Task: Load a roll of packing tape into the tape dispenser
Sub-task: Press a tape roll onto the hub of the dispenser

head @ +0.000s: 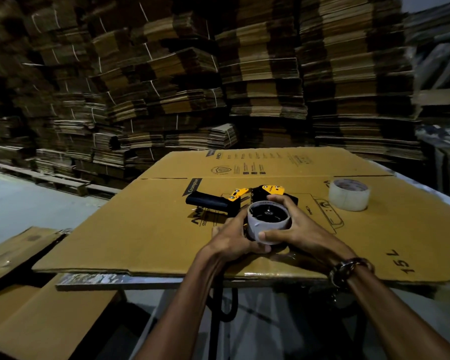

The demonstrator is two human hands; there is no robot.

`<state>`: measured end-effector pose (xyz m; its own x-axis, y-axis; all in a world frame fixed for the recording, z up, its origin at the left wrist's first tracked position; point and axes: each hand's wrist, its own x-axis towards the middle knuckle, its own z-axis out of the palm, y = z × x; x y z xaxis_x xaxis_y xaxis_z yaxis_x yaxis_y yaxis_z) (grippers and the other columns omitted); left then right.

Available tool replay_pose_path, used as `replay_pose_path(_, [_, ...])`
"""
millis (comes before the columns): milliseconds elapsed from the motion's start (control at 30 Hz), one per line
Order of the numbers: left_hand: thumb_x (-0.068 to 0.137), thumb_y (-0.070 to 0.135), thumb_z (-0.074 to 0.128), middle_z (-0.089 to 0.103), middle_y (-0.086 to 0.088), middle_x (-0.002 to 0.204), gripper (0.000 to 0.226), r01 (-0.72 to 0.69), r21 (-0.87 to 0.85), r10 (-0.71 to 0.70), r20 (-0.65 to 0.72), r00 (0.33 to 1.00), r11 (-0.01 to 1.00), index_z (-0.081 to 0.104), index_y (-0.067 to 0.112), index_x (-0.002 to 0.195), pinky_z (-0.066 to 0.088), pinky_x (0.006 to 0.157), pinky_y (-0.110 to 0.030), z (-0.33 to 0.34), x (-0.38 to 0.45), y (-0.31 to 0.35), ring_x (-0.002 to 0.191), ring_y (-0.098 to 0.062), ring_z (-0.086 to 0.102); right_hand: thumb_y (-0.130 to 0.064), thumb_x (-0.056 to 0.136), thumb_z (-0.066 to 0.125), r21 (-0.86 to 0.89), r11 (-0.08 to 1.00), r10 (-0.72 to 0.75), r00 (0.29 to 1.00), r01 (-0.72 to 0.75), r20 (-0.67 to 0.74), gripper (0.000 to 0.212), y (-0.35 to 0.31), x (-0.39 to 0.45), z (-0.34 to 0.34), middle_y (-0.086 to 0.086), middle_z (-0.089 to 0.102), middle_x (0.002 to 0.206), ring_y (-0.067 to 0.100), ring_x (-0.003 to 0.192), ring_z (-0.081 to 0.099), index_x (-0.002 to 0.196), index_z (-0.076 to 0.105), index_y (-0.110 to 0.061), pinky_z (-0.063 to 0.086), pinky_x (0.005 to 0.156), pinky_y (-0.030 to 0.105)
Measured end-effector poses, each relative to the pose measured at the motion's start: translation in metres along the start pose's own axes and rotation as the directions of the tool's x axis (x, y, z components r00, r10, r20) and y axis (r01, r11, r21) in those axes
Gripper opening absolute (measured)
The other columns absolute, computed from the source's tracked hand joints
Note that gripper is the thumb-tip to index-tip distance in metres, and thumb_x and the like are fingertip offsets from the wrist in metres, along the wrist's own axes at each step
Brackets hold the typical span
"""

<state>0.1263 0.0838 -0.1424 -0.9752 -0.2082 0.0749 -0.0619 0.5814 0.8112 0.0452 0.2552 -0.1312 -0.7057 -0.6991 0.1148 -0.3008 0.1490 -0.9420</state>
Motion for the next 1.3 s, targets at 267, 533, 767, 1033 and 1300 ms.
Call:
replay_pose_path(267, [0.059, 0.043, 0.088, 0.059, 0.009, 0.129, 0.094, -0.022, 0.081, 0.025, -0.036, 0.999, 0.996, 0.038, 0.045, 0.139, 0.021, 0.094, -0.034, 0.002, 0.000, 0.004, 0.122, -0.019, 0.049, -0.031, 0.067, 0.092, -0.048, 0.998, -0.048, 0.994, 0.043, -0.095, 0.083, 0.006, -0.001, 0.006, -0.008, 0.059, 0.130, 0.013, 0.121, 0.060, 0.136, 0.044, -0.035, 0.053, 0.103, 0.045])
replay_pose_path(533, [0.044, 0.055, 0.082, 0.061, 0.014, 0.125, 0.100, -0.060, 0.050, 0.060, -0.006, 0.998, 0.997, 0.033, 0.060, 0.130, 0.035, 0.108, -0.050, 0.006, 0.001, 0.002, 0.121, -0.016, 0.053, -0.019, 0.069, 0.090, 0.002, 0.997, -0.083, 0.992, 0.083, -0.099, 0.078, 0.005, -0.004, 0.009, -0.008, 0.062, 0.127, 0.013, 0.117, 0.063, 0.132, 0.048, -0.037, 0.057, 0.095, 0.039])
replay_pose_path(767, [0.064, 0.043, 0.087, 0.055, 0.012, 0.122, 0.093, -0.080, 0.089, 0.084, -0.046, 0.995, 0.993, 0.036, 0.040, 0.142, 0.021, 0.092, -0.033, 0.005, -0.003, 0.004, 0.115, -0.015, 0.047, -0.010, 0.076, 0.085, 0.084, 0.996, -0.039, 0.999, 0.042, -0.038, 0.070, -0.002, -0.007, 0.003, -0.005, 0.060, 0.128, 0.011, 0.109, 0.066, 0.133, 0.050, -0.029, 0.058, 0.071, 0.020])
replay_pose_path(1033, [0.064, 0.040, 0.087, 0.053, 0.015, 0.114, 0.093, -0.066, 0.105, 0.072, -0.056, 0.996, 0.992, 0.037, 0.039, 0.142, 0.024, 0.088, -0.031, 0.004, -0.003, 0.006, 0.110, -0.013, 0.047, -0.041, 0.058, 0.095, 0.006, 1.000, 0.000, 0.989, 0.001, -0.151, 0.098, 0.003, -0.004, 0.017, -0.007, 0.057, 0.132, 0.016, 0.116, 0.061, 0.138, 0.038, -0.033, 0.059, 0.087, 0.034])
replay_pose_path(1300, [0.064, 0.031, 0.088, 0.055, 0.008, 0.135, 0.100, -0.048, 0.039, 0.049, -0.025, 0.998, 0.998, 0.033, 0.039, 0.146, 0.017, 0.091, -0.028, 0.004, -0.002, 0.005, 0.125, -0.015, 0.045, -0.043, 0.055, 0.092, -0.097, 0.993, -0.084, 0.984, 0.069, -0.158, 0.089, 0.004, -0.005, 0.015, -0.012, 0.060, 0.126, 0.010, 0.120, 0.059, 0.129, 0.043, -0.039, 0.053, 0.102, 0.041])
